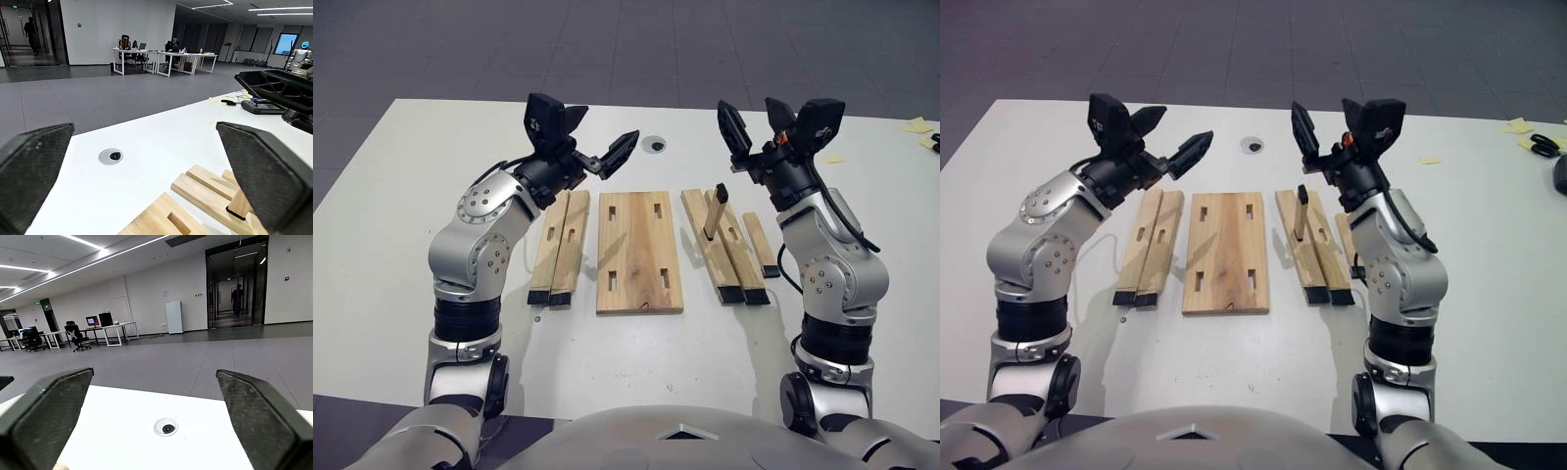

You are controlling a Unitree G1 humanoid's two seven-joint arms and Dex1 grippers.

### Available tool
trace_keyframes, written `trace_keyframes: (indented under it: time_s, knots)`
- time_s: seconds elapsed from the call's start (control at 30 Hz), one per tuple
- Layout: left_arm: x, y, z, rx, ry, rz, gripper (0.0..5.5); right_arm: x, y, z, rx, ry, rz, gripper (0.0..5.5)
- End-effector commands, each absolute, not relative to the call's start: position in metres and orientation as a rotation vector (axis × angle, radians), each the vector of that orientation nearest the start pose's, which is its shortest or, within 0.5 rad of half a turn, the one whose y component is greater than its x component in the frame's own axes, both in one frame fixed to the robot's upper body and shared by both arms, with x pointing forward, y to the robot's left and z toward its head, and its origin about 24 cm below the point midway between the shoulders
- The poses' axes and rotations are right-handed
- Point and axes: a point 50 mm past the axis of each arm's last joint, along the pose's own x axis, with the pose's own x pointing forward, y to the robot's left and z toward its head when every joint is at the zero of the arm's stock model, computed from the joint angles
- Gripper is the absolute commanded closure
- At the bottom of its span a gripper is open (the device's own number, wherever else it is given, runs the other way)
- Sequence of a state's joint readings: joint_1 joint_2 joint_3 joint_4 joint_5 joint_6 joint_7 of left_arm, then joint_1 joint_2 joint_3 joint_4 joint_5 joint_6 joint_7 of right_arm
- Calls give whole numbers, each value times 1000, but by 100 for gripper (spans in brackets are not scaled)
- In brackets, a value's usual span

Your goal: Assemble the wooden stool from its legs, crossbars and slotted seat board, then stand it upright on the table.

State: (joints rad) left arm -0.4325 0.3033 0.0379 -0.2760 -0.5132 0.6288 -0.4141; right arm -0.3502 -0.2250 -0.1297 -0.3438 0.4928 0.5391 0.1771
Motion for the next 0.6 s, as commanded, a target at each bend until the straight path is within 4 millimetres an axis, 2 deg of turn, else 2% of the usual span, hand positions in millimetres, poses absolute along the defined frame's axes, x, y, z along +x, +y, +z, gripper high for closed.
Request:
trace_keyframes:
  time_s: [0.03, 0.13, 0.23, 0.33, 0.4, 0.43, 0.5, 0.6]
  knots:
    - [301, 139, 180, -112, -95, -652, 10, 295, -141, 184, 178, -199, 439, 26]
    - [307, 145, 183, -123, -113, -598, 10, 297, -128, 179, 163, -182, 480, 12]
    - [310, 148, 183, -129, -119, -569, 10, 300, -124, 160, 148, -120, 483, 12]
    - [310, 148, 181, -128, -114, -567, 10, 301, -130, 122, 187, 37, 441, 12]
    - [309, 147, 180, -127, -109, -567, 10, 295, -137, 91, 184, 166, 407, 12]
    - [310, 147, 179, -127, -107, -569, 10, 292, -139, 82, 178, 200, 405, 12]
    - [309, 146, 179, -126, -105, -570, 10, 290, -138, 82, 172, 195, 425, 12]
    - [309, 147, 177, -126, -100, -567, 10, 296, -134, 104, 219, 93, 452, 12]
